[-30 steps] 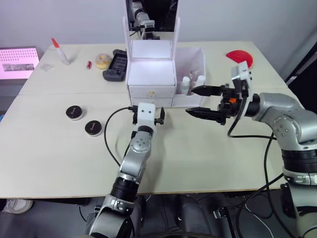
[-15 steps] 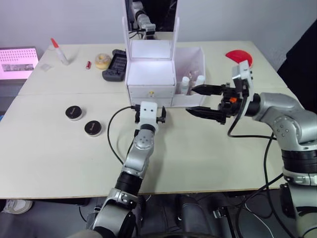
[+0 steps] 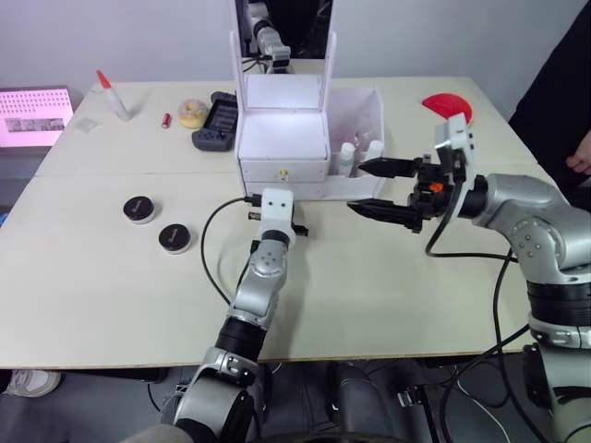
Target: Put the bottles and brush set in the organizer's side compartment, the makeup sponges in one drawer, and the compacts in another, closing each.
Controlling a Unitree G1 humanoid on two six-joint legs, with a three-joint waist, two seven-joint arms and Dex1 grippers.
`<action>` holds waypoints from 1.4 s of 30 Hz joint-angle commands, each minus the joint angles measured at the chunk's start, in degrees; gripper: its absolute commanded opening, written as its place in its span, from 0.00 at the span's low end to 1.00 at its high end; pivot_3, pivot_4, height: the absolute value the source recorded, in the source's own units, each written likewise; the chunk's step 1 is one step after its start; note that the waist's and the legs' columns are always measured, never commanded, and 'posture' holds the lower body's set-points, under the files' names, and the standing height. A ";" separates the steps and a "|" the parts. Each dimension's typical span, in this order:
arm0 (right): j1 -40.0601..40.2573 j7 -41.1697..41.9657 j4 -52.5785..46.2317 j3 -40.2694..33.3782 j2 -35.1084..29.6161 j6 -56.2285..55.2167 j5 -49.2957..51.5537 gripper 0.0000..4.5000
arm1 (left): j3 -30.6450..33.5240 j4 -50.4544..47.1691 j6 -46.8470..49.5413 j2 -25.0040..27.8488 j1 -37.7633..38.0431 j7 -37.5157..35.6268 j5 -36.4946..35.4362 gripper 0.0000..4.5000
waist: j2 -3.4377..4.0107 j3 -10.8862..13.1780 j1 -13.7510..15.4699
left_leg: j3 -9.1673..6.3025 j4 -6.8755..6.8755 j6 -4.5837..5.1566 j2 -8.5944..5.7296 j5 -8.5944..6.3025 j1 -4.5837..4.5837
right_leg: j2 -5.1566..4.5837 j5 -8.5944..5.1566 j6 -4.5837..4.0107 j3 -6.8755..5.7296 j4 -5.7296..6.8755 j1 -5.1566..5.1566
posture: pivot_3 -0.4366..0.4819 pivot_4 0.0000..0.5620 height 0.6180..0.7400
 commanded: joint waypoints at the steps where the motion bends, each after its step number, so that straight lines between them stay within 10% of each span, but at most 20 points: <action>1: -0.39 -0.34 -1.96 -2.02 -0.63 -0.24 0.66 1.00 | -0.66 -0.80 -0.95 -0.47 -0.75 -0.78 0.62 0.06 | 0.00 0.00 0.00 | 0.00 0.00 0.00 0.00 0.00 0.00 | 0.00 0.00 0.00 0.00 0.00 0.00 | 0.48 0.27 0.97; 20: 0.10 -0.07 -2.48 -2.30 -0.94 0.02 0.61 1.00 | -12.97 -30.79 10.37 10.90 17.81 -18.17 4.65 0.06 | 0.01 0.00 0.12 | -0.03 -0.04 0.00 0.07 0.00 -0.05 | -0.07 -0.12 -0.18 -0.01 -0.03 -0.04 | 0.48 0.27 0.97; 39: -0.14 -0.15 -2.24 -2.31 -0.88 -0.10 0.33 1.00 | -13.68 -40.02 16.27 16.10 22.43 -22.92 4.33 0.06 | 0.03 0.01 0.11 | -0.04 -0.03 0.00 0.07 0.00 -0.09 | -0.11 -0.13 -0.18 -0.05 -0.03 -0.07 | 0.48 0.27 0.97; 42: -0.02 -0.30 -2.36 -2.29 -0.82 -0.06 0.32 1.00 | -13.68 -40.13 16.36 16.18 22.28 -23.20 4.47 0.37 | 0.03 0.01 0.03 | -0.04 -0.03 0.00 0.07 0.00 -0.09 | -0.11 -0.13 -0.18 -0.05 -0.03 -0.07 | 0.48 0.27 0.97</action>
